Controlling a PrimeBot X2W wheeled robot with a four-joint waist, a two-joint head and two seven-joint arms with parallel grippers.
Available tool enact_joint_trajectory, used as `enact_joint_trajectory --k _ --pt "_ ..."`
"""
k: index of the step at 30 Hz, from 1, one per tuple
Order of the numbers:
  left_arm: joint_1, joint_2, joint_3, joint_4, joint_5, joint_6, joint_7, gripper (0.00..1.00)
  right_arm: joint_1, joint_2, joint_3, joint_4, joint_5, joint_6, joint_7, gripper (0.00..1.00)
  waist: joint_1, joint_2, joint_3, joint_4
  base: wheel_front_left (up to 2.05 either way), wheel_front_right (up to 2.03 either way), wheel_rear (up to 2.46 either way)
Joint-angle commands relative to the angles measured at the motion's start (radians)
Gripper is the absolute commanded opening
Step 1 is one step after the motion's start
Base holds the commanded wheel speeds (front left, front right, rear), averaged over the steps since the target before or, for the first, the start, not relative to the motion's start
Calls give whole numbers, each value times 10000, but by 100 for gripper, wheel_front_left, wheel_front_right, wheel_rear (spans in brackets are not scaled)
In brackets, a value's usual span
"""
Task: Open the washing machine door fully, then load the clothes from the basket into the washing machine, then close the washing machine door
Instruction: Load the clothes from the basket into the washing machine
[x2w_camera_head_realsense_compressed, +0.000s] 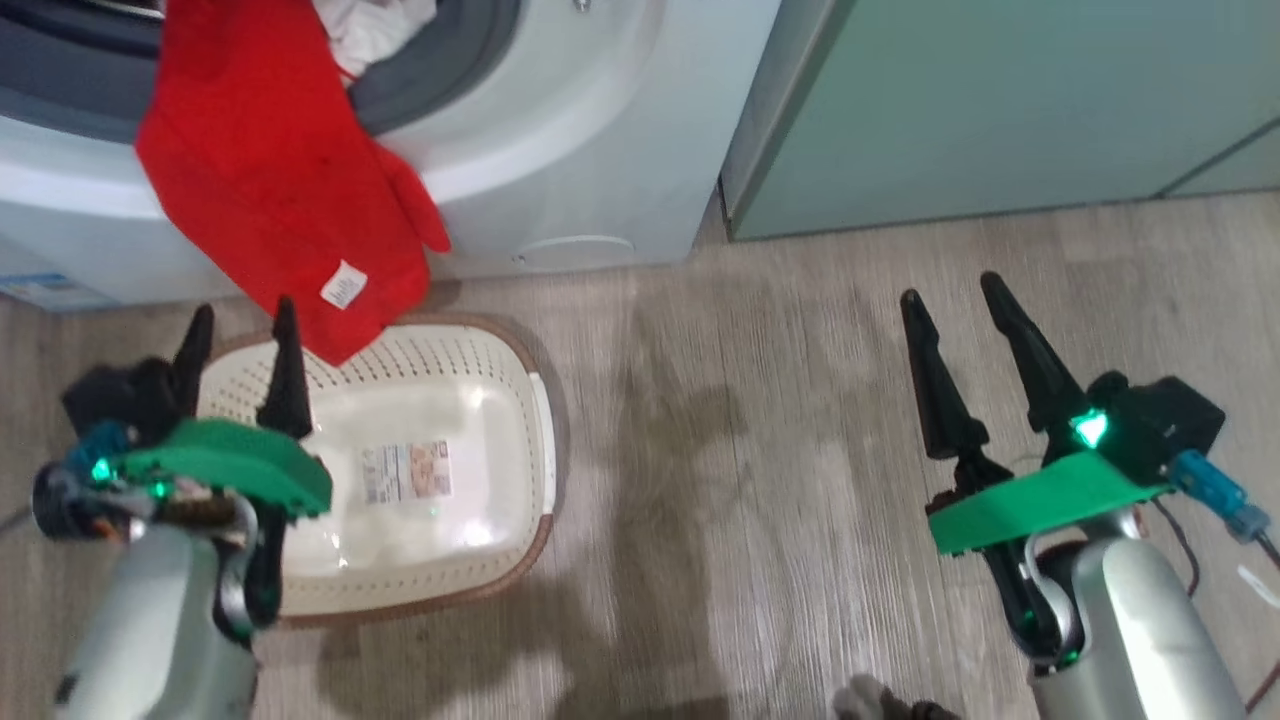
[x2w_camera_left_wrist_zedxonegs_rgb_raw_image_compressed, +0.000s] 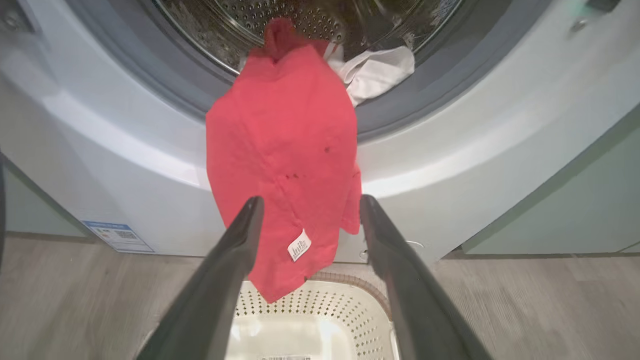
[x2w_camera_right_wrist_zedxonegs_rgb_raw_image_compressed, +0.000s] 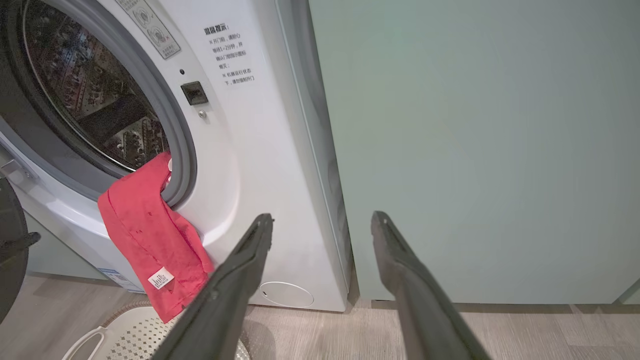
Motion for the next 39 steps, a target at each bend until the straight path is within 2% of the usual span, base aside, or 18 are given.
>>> enact_joint_trajectory --k 1,9,16,28,39 --pt "-749 351 459 431 -238 -212 74 100 -405 -31 298 -394 34 0 -50 100 0 0 615 -132 0 0 0" --pt "-2821 686 939 3716 -1162 -1115 219 100 -1050 -31 505 -392 -23 0 -207 100 0 0 1789 -477 0 0 0" --pt "-4178 1179 968 5798 -1388 -1990 -299 100 -1408 -31 658 -306 -10 0 -364 100 0 0 2490 -696 0 0 0" --pt "-5444 1992 541 7554 -1264 -2387 -795 100 -1636 -31 806 -286 57 0 -541 100 0 0 3042 -954 0 0 0" --pt "-6172 2682 -282 7822 -1265 -2445 -997 100 -1746 -31 918 -310 209 0 -670 100 0 0 3491 -1151 0 0 0"
